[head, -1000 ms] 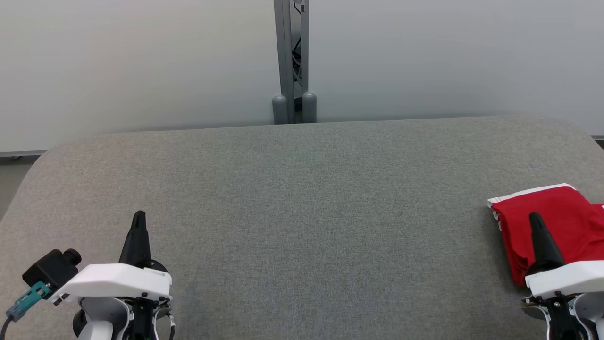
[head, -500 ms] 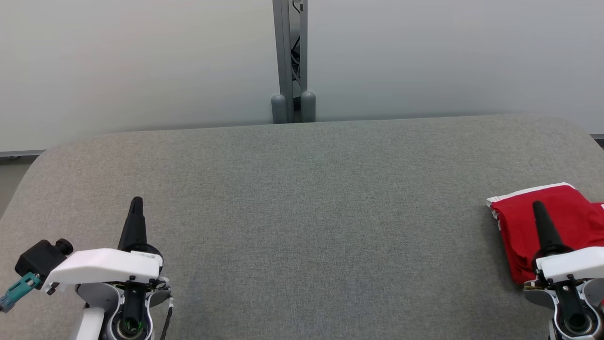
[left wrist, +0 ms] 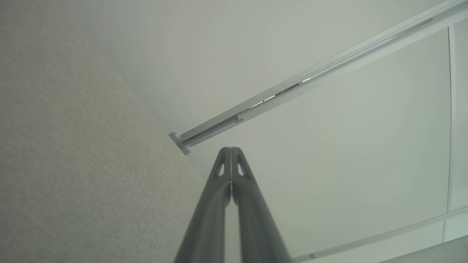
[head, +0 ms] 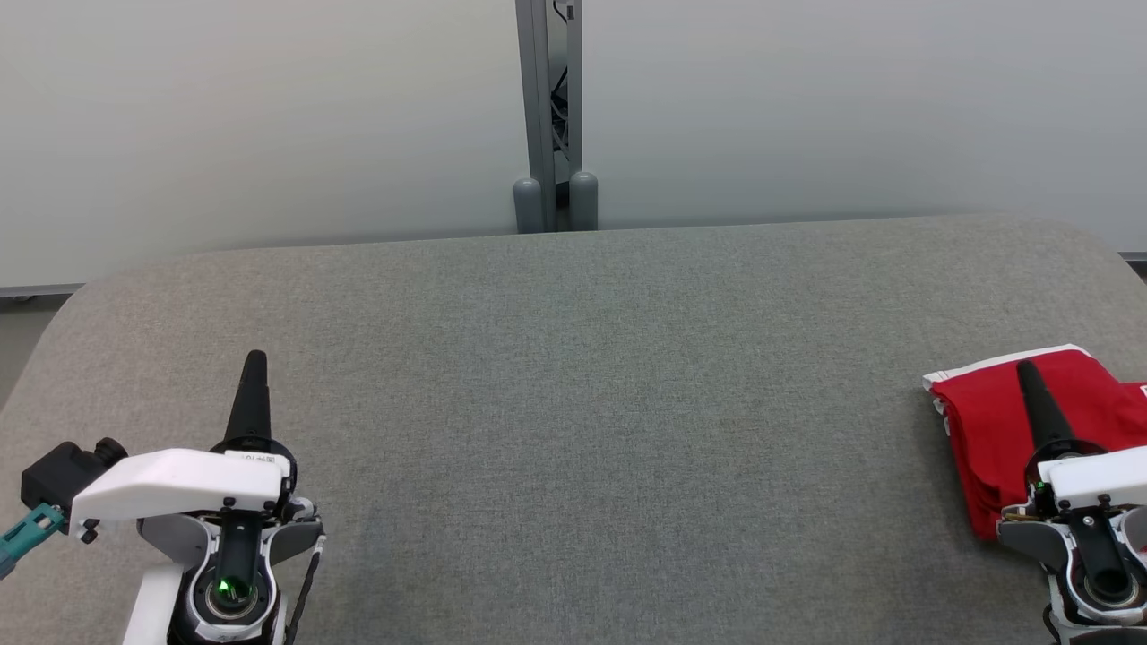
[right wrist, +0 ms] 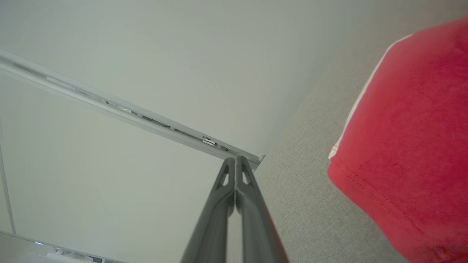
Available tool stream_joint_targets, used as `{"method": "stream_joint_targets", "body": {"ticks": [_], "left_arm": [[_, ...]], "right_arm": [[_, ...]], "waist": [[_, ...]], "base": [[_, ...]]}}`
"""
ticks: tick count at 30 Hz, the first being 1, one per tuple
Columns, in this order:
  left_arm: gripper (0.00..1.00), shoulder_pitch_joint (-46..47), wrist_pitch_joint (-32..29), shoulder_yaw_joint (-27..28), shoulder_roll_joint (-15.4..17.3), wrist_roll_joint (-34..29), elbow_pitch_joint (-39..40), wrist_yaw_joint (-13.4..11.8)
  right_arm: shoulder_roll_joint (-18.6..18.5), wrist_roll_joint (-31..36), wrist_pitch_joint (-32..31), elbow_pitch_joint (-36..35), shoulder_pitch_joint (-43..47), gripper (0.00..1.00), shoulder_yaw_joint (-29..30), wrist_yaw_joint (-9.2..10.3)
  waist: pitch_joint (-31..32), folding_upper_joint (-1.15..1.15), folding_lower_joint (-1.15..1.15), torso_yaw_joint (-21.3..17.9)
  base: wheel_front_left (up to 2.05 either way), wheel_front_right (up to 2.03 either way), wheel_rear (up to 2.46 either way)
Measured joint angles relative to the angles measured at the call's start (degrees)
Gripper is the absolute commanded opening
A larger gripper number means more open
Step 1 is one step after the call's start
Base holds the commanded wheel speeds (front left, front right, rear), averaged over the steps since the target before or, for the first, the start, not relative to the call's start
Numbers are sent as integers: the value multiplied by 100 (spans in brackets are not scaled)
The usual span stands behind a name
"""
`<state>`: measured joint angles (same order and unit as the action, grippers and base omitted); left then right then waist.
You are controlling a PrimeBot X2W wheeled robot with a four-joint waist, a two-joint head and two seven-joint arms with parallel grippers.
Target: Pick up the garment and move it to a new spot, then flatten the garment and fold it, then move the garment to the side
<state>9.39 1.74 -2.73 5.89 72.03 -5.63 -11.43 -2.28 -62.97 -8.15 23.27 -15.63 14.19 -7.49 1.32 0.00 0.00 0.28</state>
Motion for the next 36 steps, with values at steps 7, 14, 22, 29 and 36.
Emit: {"method": "stream_joint_targets", "body": {"ticks": [7,14,22,29,36], "left_arm": [[0,79,-54,78,-60,322,7,-1],[0,170,-105,155,-102,617,16,-7],[0,276,-167,230,-148,940,24,-7],[0,358,-208,294,-183,1198,30,-7],[0,413,-235,352,-221,1411,33,-7]], "right_arm": [[-4,-341,-101,144,-156,0,67,0],[-10,-651,-192,278,-299,0,141,0],[-15,-994,-293,414,-464,0,209,0],[-21,-1281,-364,538,-593,0,266,0],[-23,-1512,-428,633,-701,0,320,0]], "waist": [[-6,0,0,-6],[-12,0,0,-13],[-20,0,0,-21],[-26,0,0,-27],[-32,0,0,-33]], "base": [[0,0,0],[0,0,0],[0,0,0],[0,0,0],[0,0,0]]}}
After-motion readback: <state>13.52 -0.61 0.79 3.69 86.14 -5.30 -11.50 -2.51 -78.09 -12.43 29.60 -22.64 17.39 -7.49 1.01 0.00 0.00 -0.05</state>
